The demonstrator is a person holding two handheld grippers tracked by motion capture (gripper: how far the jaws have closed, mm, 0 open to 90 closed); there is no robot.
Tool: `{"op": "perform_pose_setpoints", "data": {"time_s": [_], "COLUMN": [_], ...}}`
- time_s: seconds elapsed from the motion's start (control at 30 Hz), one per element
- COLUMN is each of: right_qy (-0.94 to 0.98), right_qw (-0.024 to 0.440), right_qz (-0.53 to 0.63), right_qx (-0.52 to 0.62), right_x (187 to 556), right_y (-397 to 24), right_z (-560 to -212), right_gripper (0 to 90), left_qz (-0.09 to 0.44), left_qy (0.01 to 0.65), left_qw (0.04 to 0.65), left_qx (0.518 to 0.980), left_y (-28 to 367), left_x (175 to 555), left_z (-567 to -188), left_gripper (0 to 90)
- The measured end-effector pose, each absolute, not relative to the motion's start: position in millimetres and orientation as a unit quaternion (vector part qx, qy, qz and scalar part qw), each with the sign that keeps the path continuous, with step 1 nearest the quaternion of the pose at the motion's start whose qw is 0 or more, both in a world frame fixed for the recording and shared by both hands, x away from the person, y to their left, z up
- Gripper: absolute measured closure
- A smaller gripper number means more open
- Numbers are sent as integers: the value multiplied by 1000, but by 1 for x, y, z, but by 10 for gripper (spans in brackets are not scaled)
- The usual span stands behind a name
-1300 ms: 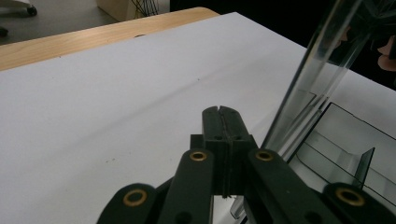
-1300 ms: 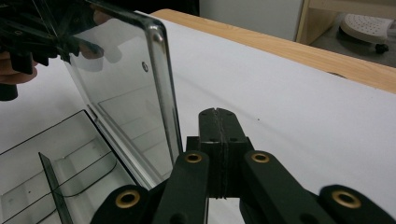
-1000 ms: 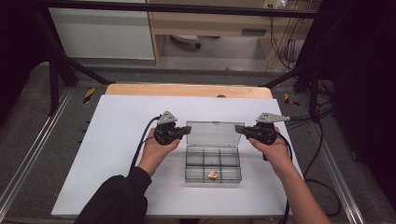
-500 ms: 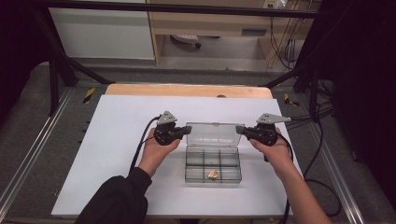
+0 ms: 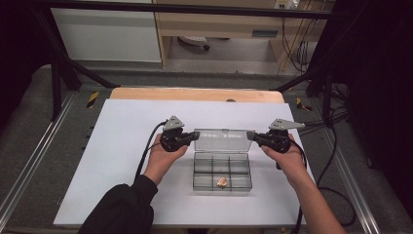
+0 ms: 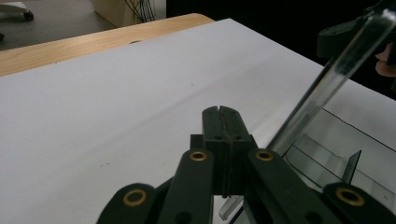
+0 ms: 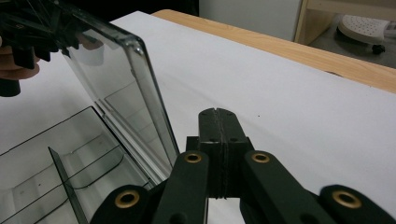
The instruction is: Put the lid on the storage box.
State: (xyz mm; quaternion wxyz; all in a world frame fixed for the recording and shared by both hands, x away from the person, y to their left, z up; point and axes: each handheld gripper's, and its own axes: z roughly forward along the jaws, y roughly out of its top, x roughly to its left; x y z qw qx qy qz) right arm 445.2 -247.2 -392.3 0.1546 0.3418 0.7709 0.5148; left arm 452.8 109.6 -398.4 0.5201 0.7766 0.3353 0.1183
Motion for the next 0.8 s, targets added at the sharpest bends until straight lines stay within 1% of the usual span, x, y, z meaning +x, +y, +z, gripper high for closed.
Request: {"op": "perform_pose_setpoints", "data": {"time_s": [0.8], "right_qy": [771], "right_qw": [154], "right_qz": [514], "right_qx": [343], "right_x": [435], "right_y": [-251], "right_z": [-391], "right_gripper": [900], "left_qz": [119], "left_qy": [331], "left_qw": [524], "left_qx": [775], "left_y": [112], "left_x": [448], "left_z": [-396], "left_gripper": [900]}}
